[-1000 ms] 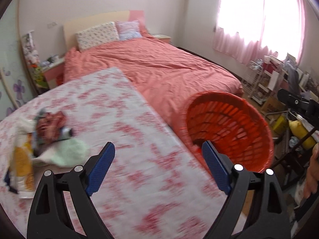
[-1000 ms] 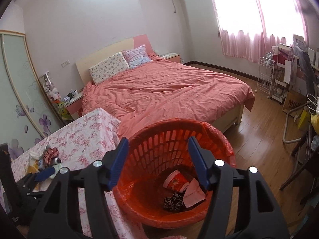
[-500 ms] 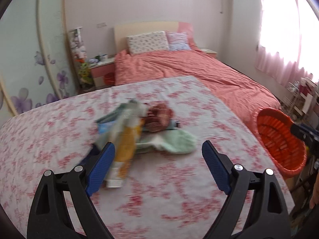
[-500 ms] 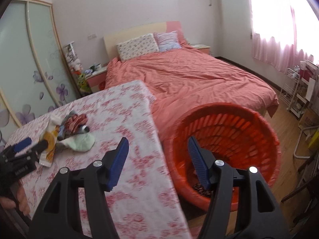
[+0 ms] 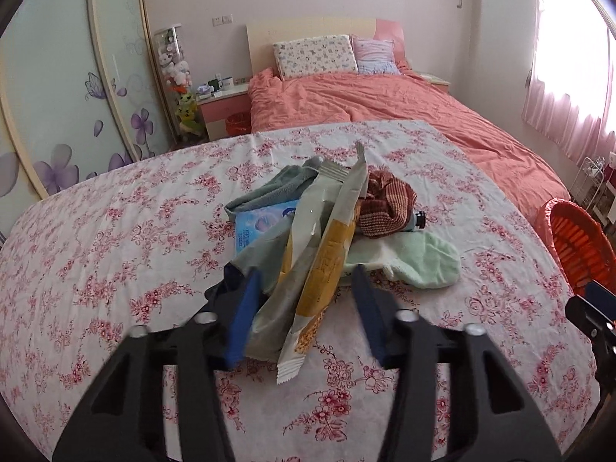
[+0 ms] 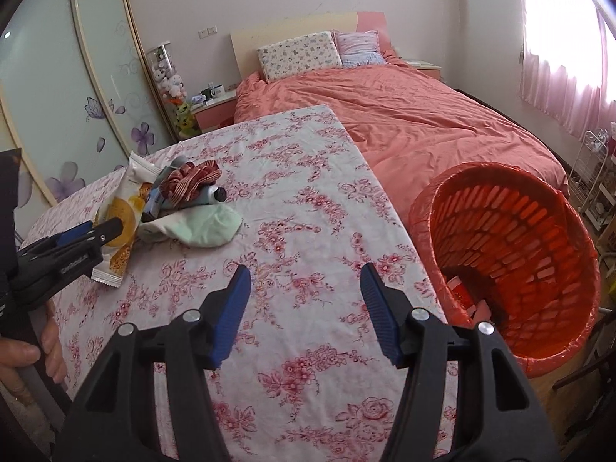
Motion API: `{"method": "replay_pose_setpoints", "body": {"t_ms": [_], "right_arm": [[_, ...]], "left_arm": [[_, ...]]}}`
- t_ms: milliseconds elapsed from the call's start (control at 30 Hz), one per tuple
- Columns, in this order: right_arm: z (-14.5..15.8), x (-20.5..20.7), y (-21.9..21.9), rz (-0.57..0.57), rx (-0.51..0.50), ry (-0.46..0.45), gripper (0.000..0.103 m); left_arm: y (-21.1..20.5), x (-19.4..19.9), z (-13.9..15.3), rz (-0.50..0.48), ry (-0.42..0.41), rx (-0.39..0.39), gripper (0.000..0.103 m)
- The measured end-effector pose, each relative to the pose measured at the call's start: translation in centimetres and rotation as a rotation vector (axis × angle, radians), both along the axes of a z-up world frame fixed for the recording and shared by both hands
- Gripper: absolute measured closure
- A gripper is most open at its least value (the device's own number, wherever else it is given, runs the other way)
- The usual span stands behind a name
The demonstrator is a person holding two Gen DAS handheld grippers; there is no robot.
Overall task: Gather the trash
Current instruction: 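Move both tools back to the bed and grasp the snack wrappers with the left tool, then lift the snack wrappers with the left tool while the right tool grasps the blue packet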
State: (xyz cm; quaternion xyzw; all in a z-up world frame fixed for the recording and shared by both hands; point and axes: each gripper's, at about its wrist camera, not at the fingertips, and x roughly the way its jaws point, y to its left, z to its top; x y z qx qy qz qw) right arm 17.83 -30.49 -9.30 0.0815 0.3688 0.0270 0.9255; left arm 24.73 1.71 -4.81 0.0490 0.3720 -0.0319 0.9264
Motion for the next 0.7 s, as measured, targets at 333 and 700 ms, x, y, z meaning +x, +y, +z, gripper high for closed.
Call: {"method": "replay_pose_setpoints", "body": {"t_ms": [333,700], "right_arm": [[-0.5,0.1,1.3,0.018,0.004,0.024,0.045],[-1.2,1.7,6.0,0.096,0.006,0.057,0.049]], "left_arm": [[2.9,-2.4,1.9,-0.025,-0.022,-0.115,0.092],[10.8,-4.1,2.1,0.113,-0.026,-0.148,0.092]]}}
